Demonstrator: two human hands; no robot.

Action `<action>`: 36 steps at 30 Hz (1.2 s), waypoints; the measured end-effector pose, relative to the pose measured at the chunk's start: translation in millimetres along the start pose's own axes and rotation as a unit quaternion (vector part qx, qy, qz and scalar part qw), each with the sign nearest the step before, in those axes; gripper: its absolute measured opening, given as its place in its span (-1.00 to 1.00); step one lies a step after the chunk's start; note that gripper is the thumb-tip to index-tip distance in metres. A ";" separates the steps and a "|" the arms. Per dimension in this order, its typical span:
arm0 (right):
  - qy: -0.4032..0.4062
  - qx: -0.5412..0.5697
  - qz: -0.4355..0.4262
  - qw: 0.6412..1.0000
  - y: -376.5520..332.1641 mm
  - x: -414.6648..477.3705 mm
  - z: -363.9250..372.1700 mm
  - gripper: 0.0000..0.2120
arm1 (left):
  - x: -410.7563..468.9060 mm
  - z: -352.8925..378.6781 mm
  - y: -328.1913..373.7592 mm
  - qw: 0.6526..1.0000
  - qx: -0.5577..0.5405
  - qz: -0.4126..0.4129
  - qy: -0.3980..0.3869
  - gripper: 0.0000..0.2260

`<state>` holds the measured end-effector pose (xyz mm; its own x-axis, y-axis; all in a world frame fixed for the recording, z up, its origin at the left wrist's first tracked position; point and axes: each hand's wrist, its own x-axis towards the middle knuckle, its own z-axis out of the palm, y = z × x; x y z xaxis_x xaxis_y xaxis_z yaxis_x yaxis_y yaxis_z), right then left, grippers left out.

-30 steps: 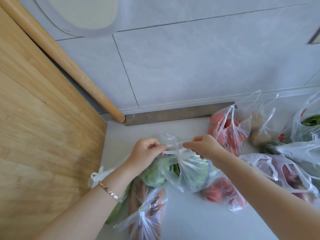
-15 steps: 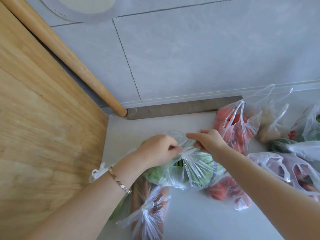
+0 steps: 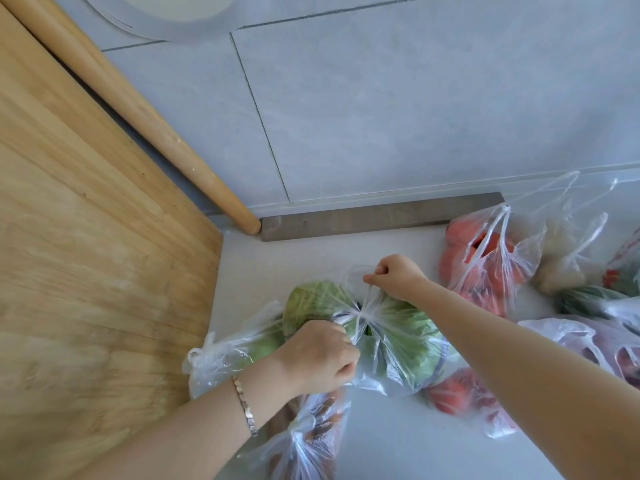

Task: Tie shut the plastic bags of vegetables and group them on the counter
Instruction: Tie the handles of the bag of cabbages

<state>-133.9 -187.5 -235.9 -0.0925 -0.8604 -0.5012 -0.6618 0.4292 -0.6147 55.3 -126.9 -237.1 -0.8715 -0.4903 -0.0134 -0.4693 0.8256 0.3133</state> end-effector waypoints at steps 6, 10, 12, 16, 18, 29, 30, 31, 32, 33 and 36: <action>0.094 0.261 0.063 0.959 12.4 -21.6 -26.8 -0.72 | 15.1 -17.7 3.5 0.985 -0.029 -0.158 0.069 -0.78; 0.095 0.251 0.054 0.962 24.1 -43.4 -28.6 -0.66 | 14.7 -29.3 -7.7 0.957 -0.100 -0.255 0.099 -0.71; 0.111 0.253 0.061 0.959 26.1 -48.3 -23.5 -0.65 | 13.8 -27.8 -7.9 0.938 -0.153 -0.302 0.074 -0.68; 0.144 0.368 0.070 0.916 17.9 -60.1 -20.6 -0.73 | 21.4 -36.9 -7.6 0.735 -0.502 -0.441 0.116 -0.58; 0.130 0.433 0.044 0.891 13.7 -71.5 -18.8 -0.84 | 22.6 -42.5 -4.4 0.576 -0.658 -0.447 0.188 -0.59; 0.040 0.709 -0.041 0.703 8.3 -90.3 9.3 -0.80 | 52.9 -36.9 18.6 0.737 -0.522 -0.379 0.200 -0.55; 0.063 0.681 -0.042 0.729 7.0 -90.0 12.3 -0.78 | 54.8 -35.7 21.6 0.808 -0.448 -0.355 0.142 -0.45; 0.091 0.649 -0.043 0.754 4.8 -89.9 14.7 -0.78 | 56.8 -34.5 25.0 0.854 -0.389 -0.330 0.103 -0.40; 0.125 0.619 -0.045 0.774 3.4 -89.4 16.1 -0.80 | 58.3 -34.7 27.8 0.878 -0.351 -0.313 0.091 -0.39; 0.158 0.594 -0.047 0.787 1.6 -89.1 16.0 -0.84 | 59.9 -34.8 28.5 0.885 -0.336 -0.307 0.099 -0.40; 0.208 0.546 -0.049 0.810 -2.7 -87.2 11.9 -0.87 | 60.8 -33.3 25.0 0.861 -0.374 -0.315 0.140 -0.41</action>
<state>-115.3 -110.4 -197.8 -0.4717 -0.8261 -0.3082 0.3498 0.1456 -0.9255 -4.6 -145.4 -198.5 -0.3591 -0.9099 -0.2077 -0.5211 0.0109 0.8534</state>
